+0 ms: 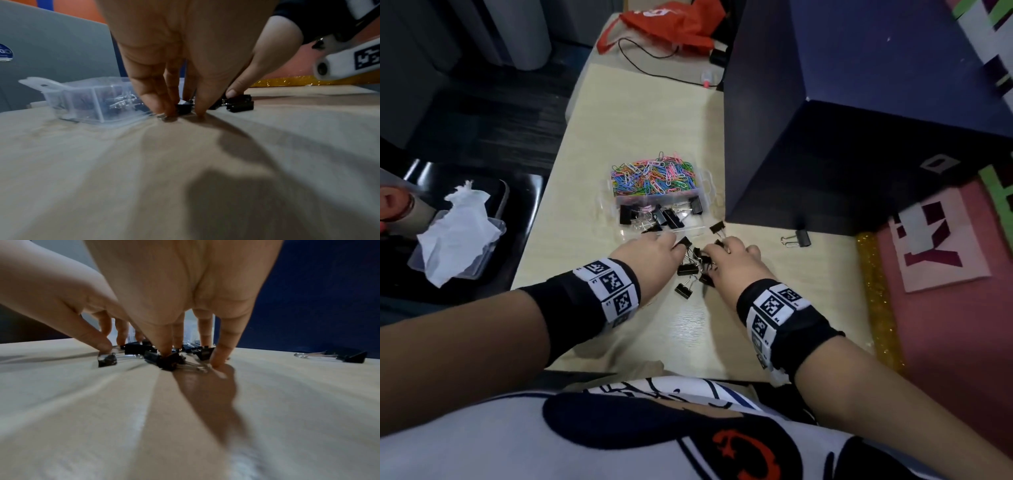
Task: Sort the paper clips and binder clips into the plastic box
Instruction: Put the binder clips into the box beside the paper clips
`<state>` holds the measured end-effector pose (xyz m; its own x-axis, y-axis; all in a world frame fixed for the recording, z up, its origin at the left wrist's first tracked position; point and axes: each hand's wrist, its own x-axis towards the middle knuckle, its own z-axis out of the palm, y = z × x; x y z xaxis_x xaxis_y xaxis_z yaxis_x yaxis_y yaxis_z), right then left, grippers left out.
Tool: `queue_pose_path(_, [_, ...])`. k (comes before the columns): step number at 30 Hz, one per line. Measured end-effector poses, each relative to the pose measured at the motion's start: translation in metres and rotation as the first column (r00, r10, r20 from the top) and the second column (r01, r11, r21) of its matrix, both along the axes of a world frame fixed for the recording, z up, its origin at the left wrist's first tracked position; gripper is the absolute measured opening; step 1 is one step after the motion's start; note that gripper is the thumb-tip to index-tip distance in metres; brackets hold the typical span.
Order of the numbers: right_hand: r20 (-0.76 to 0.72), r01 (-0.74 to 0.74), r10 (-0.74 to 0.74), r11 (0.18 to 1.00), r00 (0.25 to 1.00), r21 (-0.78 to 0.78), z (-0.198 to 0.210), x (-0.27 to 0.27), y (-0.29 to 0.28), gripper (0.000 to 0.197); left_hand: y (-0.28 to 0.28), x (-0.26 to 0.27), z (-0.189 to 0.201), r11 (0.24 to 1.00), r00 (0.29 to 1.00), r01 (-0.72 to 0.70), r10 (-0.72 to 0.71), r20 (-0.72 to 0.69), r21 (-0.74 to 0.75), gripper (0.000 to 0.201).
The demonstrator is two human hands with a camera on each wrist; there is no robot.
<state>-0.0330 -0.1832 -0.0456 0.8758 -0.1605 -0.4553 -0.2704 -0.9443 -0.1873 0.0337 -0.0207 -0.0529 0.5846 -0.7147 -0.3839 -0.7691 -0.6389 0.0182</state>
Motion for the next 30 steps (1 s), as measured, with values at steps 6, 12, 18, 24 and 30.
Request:
queue_pose_path(6, [0.051,0.007,-0.007,1.0,0.999,0.002,-0.004,-0.004,-0.005,0.046,0.0,-0.001,0.006,0.99,0.987,-0.139,0.135,-0.088,-0.033,0.044])
queue_pose_path(12, [0.173,0.091,-0.11,0.99,0.979,0.11,0.009,0.005,-0.002,0.021,0.01,-0.003,0.009,0.995,0.995,-0.102,0.102,-0.01,-0.014,0.037])
queue_pose_path(18, [0.476,0.044,-0.162,0.967,0.865,0.249,0.045,0.036,0.009,0.034,0.012,0.015,0.032,0.936,0.986,-0.162,0.167,-0.011,-0.314,0.045])
queue_pose_path(24, [0.008,0.062,-0.062,0.997,0.998,-0.044,0.03,0.022,-0.007,0.062,0.02,0.039,0.045,0.859,0.977,-0.111,0.187,0.105,-0.499,0.037])
queue_pose_path(30, [-0.009,-0.082,0.081,0.997,0.997,-0.018,0.008,-0.004,-0.001,0.055,0.008,0.006,0.007,0.986,0.994,0.085,-0.075,0.074,-0.141,0.044])
